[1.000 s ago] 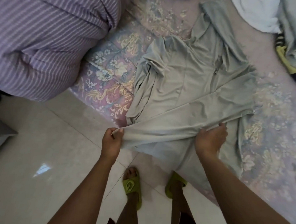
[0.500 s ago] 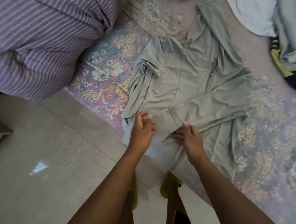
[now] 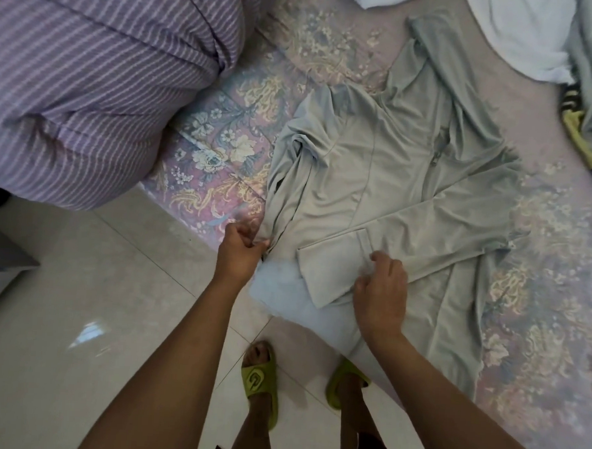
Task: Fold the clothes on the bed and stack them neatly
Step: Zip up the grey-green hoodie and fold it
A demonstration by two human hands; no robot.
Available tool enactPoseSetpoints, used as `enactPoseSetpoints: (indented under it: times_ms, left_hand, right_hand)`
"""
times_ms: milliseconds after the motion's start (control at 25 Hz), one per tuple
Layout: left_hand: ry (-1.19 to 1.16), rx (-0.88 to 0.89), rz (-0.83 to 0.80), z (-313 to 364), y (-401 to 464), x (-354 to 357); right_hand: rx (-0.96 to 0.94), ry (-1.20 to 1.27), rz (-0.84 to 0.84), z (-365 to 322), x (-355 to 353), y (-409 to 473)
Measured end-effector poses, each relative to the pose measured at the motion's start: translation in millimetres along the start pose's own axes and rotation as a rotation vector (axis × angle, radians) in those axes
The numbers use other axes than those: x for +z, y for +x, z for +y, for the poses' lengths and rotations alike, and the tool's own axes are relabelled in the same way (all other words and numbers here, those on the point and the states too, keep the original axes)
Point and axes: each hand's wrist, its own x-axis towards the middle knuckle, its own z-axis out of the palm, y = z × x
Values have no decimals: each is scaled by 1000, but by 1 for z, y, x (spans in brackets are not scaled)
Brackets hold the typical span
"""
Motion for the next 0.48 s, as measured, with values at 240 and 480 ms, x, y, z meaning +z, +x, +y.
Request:
enactPoseSetpoints:
  times_ms: [240,480]
  left_hand:
    - [-145,48,235,22,9,-42]
    - [167,356,495,94,-14,-61]
  right_hand:
    - [-415,-267,-464,3,8,8]
    - [-253,144,-368,-7,-11,14]
